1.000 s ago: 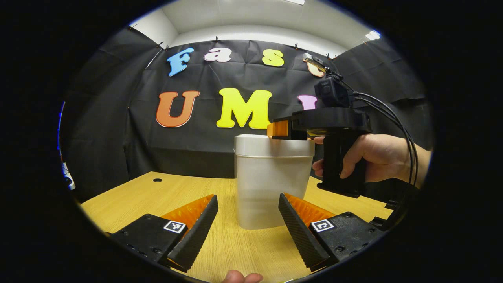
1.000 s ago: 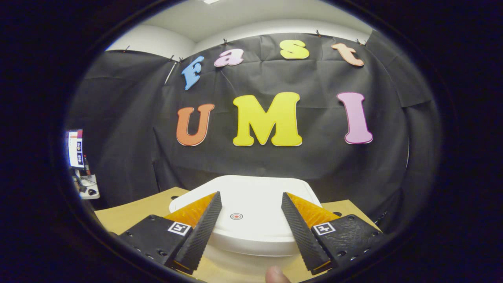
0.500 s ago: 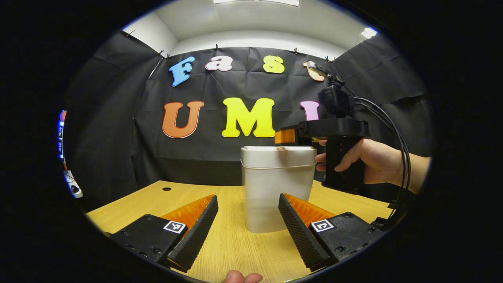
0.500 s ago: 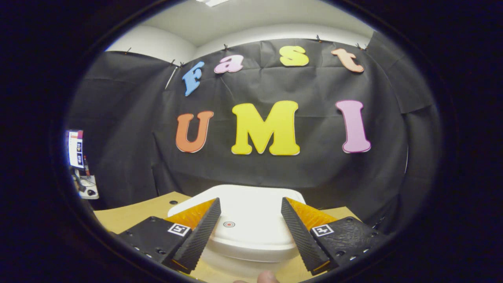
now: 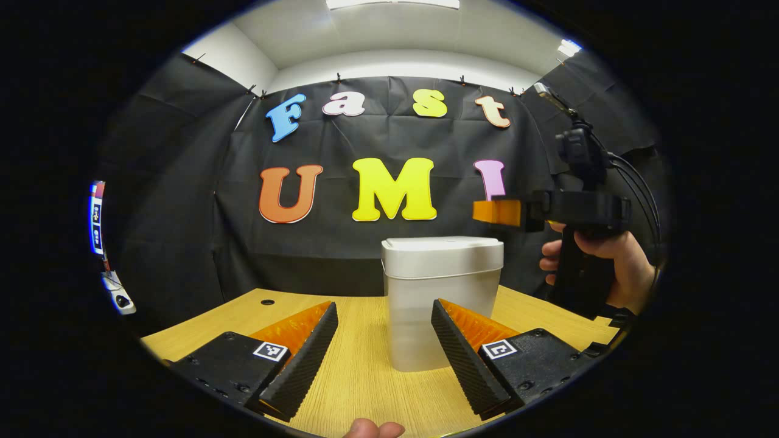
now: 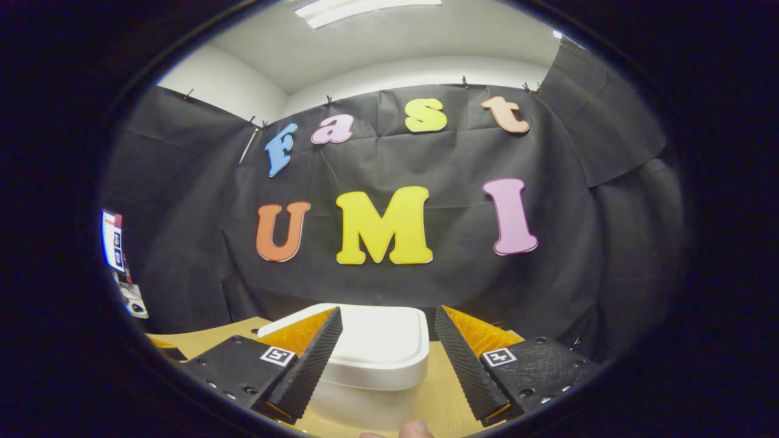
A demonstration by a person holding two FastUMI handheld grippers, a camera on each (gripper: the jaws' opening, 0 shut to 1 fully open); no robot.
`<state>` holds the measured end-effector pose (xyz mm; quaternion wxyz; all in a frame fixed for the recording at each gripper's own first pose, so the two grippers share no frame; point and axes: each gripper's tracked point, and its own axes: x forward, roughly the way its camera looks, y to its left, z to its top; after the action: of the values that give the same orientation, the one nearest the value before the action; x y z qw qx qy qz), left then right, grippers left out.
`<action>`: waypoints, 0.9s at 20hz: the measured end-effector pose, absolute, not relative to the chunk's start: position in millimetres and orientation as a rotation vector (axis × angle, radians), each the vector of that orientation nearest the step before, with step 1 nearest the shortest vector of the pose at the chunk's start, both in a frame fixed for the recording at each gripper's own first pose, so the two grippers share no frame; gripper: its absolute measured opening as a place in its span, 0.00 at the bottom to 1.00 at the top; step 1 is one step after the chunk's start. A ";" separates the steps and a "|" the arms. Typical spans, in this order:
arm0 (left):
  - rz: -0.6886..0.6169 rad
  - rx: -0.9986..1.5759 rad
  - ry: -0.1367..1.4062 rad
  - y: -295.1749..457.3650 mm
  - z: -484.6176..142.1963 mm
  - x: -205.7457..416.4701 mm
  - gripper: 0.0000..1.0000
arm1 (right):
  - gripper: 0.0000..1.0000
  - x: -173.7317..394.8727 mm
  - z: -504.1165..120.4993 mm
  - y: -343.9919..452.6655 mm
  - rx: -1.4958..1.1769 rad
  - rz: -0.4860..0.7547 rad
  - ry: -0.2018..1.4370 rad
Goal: Press the lid of the desktop garbage bin to open it, pick up the crumpled paper on the desktop and throw it into the bin, then pick up the pop can on the desktop and drop it into the bin, and finally close the garbage bin lid.
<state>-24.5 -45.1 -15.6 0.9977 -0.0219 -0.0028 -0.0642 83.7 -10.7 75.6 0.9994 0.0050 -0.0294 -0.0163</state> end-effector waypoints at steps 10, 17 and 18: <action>-0.099 -0.023 -0.014 -41.3 -20.6 -30.0 0.99 | 0.96 -7.3 15.3 -24.0 -0.036 -0.094 -0.111; -0.077 -0.019 -0.037 -30.8 -33.9 -41.4 0.99 | 0.96 -40.1 -26.7 -27.6 -0.008 -0.170 -0.100; -0.076 -0.022 -0.038 -28.5 -35.5 -43.0 0.99 | 0.96 -41.6 -28.8 -24.5 -0.015 -0.169 -0.101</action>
<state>-43.0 -28.5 -35.5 0.9990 -0.0109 -0.0190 -0.0379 -41.6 -24.5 -28.8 0.9951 -0.0074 -0.0504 -0.0844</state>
